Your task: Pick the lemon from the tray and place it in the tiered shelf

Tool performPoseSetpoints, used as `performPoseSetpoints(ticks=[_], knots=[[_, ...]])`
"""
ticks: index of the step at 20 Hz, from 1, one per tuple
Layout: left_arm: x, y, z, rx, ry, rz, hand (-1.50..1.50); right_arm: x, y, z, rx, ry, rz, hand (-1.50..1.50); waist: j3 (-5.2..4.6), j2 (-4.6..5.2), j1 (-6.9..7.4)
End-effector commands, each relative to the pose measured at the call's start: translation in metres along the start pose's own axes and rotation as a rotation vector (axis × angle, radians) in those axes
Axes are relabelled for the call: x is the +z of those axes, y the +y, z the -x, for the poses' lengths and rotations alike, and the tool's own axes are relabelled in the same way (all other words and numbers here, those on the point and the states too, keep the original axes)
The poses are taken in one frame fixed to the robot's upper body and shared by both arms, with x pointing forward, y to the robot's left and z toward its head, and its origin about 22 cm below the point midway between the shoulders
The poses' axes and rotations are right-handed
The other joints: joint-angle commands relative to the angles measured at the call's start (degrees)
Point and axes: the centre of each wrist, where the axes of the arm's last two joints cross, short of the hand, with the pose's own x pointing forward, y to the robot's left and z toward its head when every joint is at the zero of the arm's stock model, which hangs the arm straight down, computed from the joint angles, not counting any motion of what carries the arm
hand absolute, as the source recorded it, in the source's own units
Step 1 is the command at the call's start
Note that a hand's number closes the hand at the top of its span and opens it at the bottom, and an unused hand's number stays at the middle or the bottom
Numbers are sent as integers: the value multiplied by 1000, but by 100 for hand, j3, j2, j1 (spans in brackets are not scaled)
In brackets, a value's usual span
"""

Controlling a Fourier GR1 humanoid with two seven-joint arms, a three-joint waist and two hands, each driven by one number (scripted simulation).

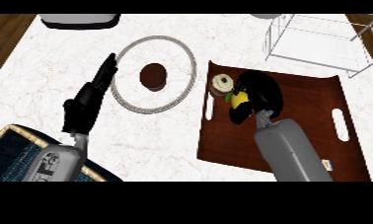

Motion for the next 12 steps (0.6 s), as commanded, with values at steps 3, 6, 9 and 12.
performPoseSetpoints(ticks=[3, 6, 9, 12], knots=[[4, -14, 13, 27, 38, 9, 0, 31, -17, -63, -298, -36, 152, 150, -74, 51, 26], [6, -12, 17, 32, 28, 14, 0, 52, -36, -88, -393, -107, 256, 150, -79, 45, -3], [14, -15, 11, 49, 40, 4, 0, 80, -56, -109, -396, -118, 338, 150, -80, 15, -37], [-1, -1, 19, 34, 41, -4, 0, 87, -71, -106, -439, -121, 437, 150, -81, 47, -127]])
